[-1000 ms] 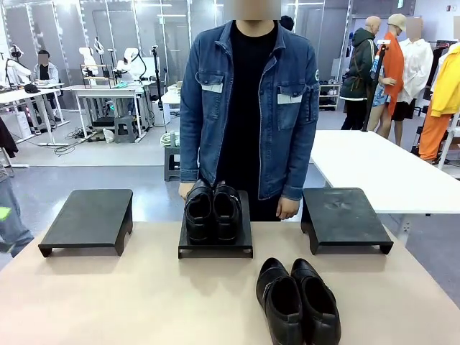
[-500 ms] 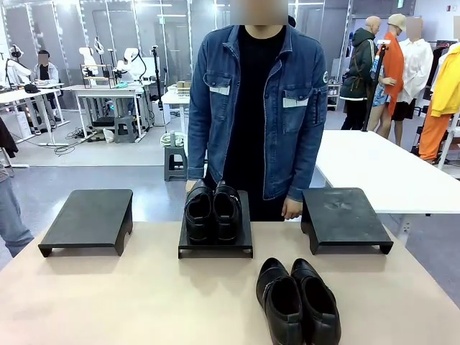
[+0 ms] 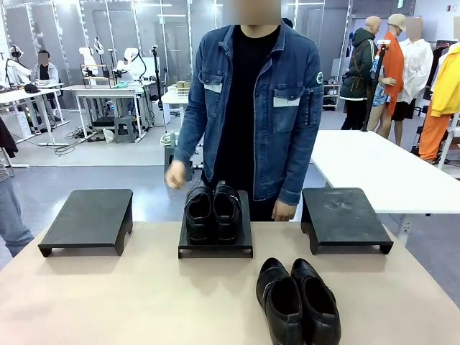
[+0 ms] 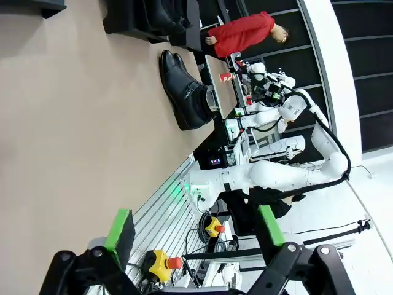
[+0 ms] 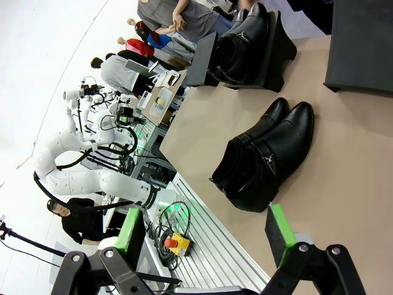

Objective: Place the shoes on the stand as instructed by the person.
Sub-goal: Pick up another pair of Shoes and place it on the Shoes Stand indicated by the person.

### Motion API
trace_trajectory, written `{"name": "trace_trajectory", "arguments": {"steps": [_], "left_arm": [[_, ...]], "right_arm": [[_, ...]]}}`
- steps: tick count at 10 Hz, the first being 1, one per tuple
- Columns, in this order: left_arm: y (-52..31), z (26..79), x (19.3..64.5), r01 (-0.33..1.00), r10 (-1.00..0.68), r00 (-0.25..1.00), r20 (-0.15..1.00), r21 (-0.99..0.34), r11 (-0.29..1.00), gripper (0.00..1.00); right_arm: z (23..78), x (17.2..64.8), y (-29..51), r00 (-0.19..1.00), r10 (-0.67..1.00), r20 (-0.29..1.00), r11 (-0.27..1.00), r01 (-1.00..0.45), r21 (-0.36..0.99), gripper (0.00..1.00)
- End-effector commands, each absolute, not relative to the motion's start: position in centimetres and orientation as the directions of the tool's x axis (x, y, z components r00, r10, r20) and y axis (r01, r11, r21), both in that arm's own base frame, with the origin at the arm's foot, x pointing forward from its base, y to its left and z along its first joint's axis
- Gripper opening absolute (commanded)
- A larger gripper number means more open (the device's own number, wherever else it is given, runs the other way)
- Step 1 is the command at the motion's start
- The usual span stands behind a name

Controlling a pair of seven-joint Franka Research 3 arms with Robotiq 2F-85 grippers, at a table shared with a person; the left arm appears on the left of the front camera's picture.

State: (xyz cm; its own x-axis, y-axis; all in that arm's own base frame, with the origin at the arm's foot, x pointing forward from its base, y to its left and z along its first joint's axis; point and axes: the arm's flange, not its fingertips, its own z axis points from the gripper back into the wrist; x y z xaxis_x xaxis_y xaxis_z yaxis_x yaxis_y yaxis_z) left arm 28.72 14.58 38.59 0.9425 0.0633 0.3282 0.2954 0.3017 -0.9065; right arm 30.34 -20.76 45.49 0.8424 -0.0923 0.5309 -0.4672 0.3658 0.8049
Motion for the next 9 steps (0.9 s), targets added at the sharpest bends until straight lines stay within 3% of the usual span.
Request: {"name": "trace_trajectory", "arguments": {"steps": [1,9], "left_arm": [[14.45,38.78,28.75,0.291,0.067,0.945,0.320,-0.915,0.280,1.00],[14.45,38.78,28.75,0.291,0.067,0.945,0.320,-0.915,0.280,1.00]], "right_arm": [[45.64,30.22,-20.78,0.835,-0.093,0.542,0.360,-0.480,0.800,1.00],[45.64,30.22,-20.78,0.835,-0.093,0.542,0.360,-0.480,0.800,1.00]]}}
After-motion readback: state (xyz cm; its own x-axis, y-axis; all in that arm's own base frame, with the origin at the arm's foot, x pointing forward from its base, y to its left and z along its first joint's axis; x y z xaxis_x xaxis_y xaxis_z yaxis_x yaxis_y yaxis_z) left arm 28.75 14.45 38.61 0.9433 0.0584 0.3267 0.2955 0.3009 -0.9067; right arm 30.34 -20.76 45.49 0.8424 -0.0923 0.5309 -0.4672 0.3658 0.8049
